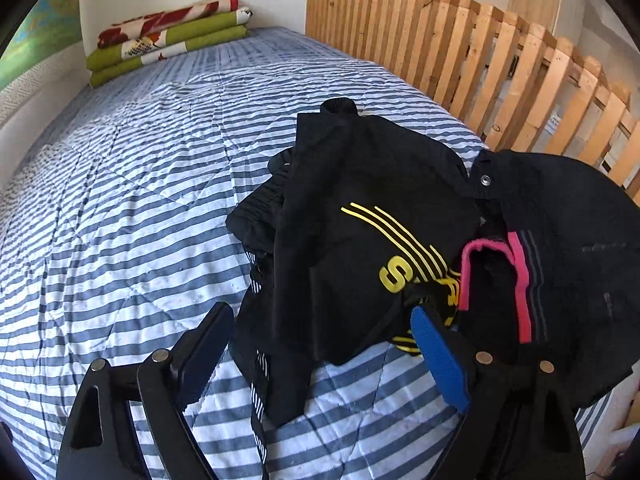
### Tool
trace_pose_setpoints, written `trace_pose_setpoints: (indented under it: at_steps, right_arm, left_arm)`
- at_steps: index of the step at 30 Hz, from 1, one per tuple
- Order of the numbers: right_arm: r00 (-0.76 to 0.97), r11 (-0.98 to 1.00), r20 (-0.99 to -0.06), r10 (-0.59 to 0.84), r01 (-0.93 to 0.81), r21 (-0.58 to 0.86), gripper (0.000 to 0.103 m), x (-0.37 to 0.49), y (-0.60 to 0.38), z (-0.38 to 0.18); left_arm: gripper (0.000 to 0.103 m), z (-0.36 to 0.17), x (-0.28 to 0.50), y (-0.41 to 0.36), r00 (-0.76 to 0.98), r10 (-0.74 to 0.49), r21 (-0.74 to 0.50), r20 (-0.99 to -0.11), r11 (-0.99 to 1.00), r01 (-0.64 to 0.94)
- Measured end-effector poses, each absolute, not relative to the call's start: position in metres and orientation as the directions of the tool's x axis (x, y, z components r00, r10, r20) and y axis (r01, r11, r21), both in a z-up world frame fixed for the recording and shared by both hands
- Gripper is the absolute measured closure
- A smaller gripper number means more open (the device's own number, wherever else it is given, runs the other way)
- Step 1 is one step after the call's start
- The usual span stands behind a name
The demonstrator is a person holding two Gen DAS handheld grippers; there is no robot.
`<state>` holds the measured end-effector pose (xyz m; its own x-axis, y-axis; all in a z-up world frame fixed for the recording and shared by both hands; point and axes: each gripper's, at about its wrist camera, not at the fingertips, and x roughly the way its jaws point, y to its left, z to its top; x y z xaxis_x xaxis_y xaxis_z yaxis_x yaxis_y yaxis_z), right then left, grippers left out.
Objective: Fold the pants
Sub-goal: 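Reach the right tool toward the black clothes pile and grasp the yellow-striped pants, then lift the black pants with the right tool while the left tool grasps the pants too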
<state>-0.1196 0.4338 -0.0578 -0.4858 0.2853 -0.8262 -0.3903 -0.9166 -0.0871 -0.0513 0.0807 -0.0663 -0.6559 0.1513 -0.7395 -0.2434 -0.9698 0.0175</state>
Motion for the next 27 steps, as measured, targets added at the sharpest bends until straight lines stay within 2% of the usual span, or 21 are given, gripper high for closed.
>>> trace_pose_setpoints:
  at_steps: [5, 6, 7, 8, 10, 12, 18, 21, 27]
  right_arm:
    - [-0.409, -0.918, -0.848, 0.338, -0.344, -0.2, 0.019, -0.155, 0.431, -0.072]
    - [-0.392, -0.911, -0.852, 0.348, -0.356, -0.208, 0.027, -0.159, 0.436, -0.075]
    - [-0.375, -0.907, -0.86, 0.345, -0.367, -0.204, 0.042, -0.163, 0.441, -0.078]
    - [-0.355, -0.907, -0.875, 0.33, -0.376, -0.189, 0.051, -0.166, 0.446, -0.081]
    - [-0.32, -0.907, -0.908, 0.271, -0.4, -0.13, 0.087, -0.167, 0.461, -0.086]
    - [-0.324, -0.903, -0.918, 0.23, -0.422, -0.078, 0.096, -0.161, 0.47, -0.08]
    - [-0.405, -0.92, -0.882, 0.242, -0.383, -0.076, 0.099, -0.132, 0.454, -0.029]
    - [-0.471, -0.942, -0.854, 0.22, -0.33, -0.06, 0.099, -0.118, 0.43, 0.009]
    - [-0.603, -0.986, -0.792, 0.095, -0.165, 0.007, 0.099, -0.102, 0.354, 0.087]
  left_arm:
    - [0.0, -0.076, -0.062, 0.065, -0.652, 0.142, 0.006, -0.745, -0.975, -0.22]
    - [0.0, -0.077, -0.064, 0.061, -0.657, 0.135, 0.008, -0.742, -0.978, -0.209]
    - [0.0, -0.078, -0.066, 0.056, -0.663, 0.125, 0.008, -0.738, -0.981, -0.195]
    - [0.0, -0.079, -0.068, 0.052, -0.667, 0.116, 0.01, -0.736, -0.983, -0.182]
    - [0.0, -0.081, -0.072, 0.044, -0.656, 0.116, -0.001, -0.745, -0.985, -0.173]
    - [0.001, -0.083, -0.075, 0.038, -0.637, 0.137, -0.025, -0.758, -0.983, -0.183]
    - [0.001, -0.078, -0.069, 0.025, -0.607, 0.206, -0.125, -0.767, -0.977, -0.174]
    - [0.001, -0.07, -0.061, 0.017, -0.63, 0.216, -0.137, -0.746, -0.975, -0.172]
    - [0.001, -0.055, -0.053, -0.01, -0.66, 0.227, -0.179, -0.716, -0.974, -0.141]
